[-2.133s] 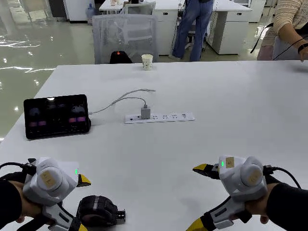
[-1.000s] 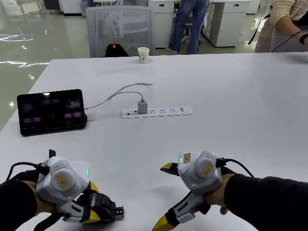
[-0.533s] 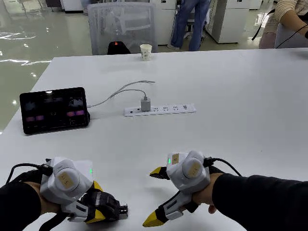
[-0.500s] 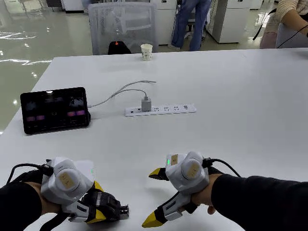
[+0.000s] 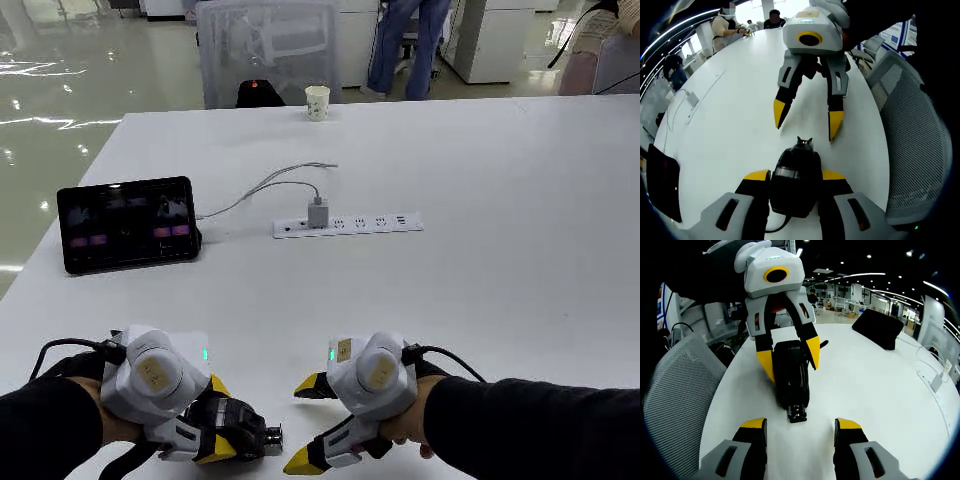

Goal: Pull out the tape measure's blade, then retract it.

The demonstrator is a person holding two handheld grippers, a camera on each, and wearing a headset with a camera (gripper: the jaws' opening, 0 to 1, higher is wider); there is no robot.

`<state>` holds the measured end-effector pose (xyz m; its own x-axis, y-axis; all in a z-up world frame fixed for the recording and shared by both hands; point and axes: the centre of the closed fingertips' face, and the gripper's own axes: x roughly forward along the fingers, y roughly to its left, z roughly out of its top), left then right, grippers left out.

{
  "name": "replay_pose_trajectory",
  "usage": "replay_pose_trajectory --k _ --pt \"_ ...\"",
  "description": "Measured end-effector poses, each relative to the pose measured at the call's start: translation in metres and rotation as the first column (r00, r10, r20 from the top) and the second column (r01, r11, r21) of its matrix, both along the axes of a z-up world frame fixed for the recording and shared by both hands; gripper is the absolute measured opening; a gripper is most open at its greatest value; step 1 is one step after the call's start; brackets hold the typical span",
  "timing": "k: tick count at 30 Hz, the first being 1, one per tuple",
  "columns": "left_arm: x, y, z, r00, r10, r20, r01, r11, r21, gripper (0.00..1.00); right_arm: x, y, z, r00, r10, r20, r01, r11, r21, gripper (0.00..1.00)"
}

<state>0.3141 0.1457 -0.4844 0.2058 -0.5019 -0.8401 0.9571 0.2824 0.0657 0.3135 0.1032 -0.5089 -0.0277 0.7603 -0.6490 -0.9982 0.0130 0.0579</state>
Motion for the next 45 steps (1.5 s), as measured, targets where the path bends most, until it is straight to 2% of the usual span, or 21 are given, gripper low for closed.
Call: replay_pose_trajectory --k 5,7,9,15,20,21,22,23,25,45 --pt "0.0 0.0 0.0 1.0 -0.001 0.0 0.001 1.0 0.0 0.31 0.001 0.007 -0.004 1.0 0.007 -0.001 -0.007 1.0 -0.014 0.42" --pt "0.0 0.0 0.0 1.0 0.0 0.001 0.0 1.0 -0.004 0.31 0.001 0.008 -0.007 0.999 0.031 0.022 -0.03 0.999 -0.034 0.35" --pt "0.0 0.0 0.0 1.0 0.0 0.001 0.0 1.0 -0.007 0.31 0.001 0.011 -0.008 0.999 0.03 0.025 -0.029 0.999 -0.04 0.31" --pt "0.0 0.001 0.0 1.0 0.0 0.001 0.0 1.0 -0.007 0.31 -0.003 0.02 -0.008 0.997 0.066 0.051 -0.064 0.997 -0.05 0.26" --pt "0.0 0.001 0.0 1.0 0.0 0.003 0.0 1.0 -0.005 0.31 -0.005 0.022 -0.012 0.992 0.1 0.076 -0.095 0.993 -0.069 0.18" --pt "0.0 0.001 0.0 1.0 0.0 0.004 0.0 1.0 -0.005 0.31 -0.005 0.021 -0.013 0.992 0.1 0.078 -0.094 0.993 -0.077 0.16" --pt "0.0 0.001 0.0 1.0 0.0 0.004 0.0 1.0 -0.004 0.31 -0.008 0.02 -0.013 0.995 0.089 0.049 -0.084 0.993 -0.081 0.14" --pt "-0.001 0.001 0.0 1.0 0.0 0.005 0.0 1.0 -0.005 0.31 -0.006 0.021 -0.012 0.993 0.097 0.067 -0.092 0.993 -0.08 0.13" --pt "-0.001 0.001 0.0 1.0 0.001 0.006 -0.001 1.0 -0.005 0.31 -0.006 0.02 -0.012 0.991 0.114 0.067 -0.108 0.991 -0.082 0.12" --pt "-0.003 0.002 0.001 1.0 -0.013 0.005 0.013 1.0 0.018 0.31 -0.005 0.008 -0.012 0.994 0.108 0.019 -0.106 0.989 -0.099 0.11"
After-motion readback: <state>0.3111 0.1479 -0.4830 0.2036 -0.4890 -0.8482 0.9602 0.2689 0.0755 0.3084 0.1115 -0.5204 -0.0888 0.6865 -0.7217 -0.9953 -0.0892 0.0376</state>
